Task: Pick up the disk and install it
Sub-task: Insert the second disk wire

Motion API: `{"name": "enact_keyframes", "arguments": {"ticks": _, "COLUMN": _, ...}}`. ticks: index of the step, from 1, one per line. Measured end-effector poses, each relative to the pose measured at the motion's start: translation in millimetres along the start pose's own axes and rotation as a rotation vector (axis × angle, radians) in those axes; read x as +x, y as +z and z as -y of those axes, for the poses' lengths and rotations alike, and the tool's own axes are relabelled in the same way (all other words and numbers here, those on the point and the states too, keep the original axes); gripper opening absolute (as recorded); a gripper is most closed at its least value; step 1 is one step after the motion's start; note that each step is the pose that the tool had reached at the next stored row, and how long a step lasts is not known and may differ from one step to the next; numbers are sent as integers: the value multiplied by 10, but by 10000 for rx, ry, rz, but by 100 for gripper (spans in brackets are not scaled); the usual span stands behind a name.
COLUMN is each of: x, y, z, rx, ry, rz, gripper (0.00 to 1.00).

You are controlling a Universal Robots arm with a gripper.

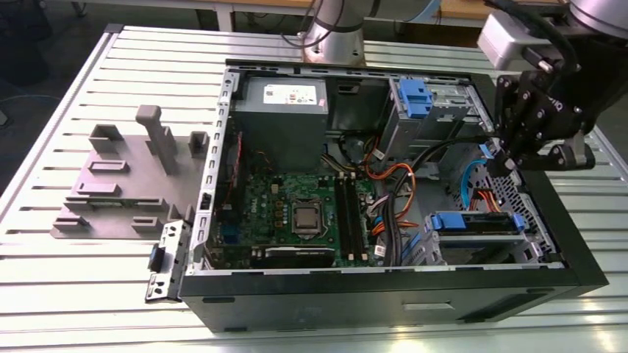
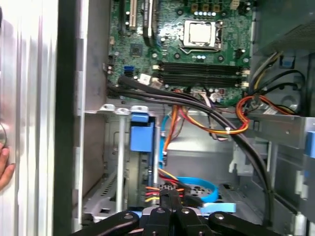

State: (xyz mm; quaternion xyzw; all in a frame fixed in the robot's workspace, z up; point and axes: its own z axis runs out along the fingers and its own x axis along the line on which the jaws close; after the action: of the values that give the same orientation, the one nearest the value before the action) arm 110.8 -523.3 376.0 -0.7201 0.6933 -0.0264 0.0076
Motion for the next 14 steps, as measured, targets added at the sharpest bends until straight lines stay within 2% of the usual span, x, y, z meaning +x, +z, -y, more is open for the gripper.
{"name": "enact_keyframes", "arguments": {"ticks": 6, "x": -160, "y": -21, "z": 7, "rx": -4, "ry": -1, "rz": 0, "gripper": 11}}
{"name": "enact_keyframes", "arguments": {"ticks": 11, "x": -227, "y": -62, "z": 12, "rx": -31, "ry": -1, "rz": 1, "gripper": 11}}
{"name": "enact_keyframes", "arguments": {"ticks": 12, "x": -239, "y": -64, "z": 12, "rx": -42, "ry": -1, "rz": 2, "gripper": 11}}
{"name": "enact_keyframes", "arguments": {"ticks": 14, "x": -270, "y": -64, "z": 19, "rx": -113, "ry": -4, "rz": -17, "gripper": 11}}
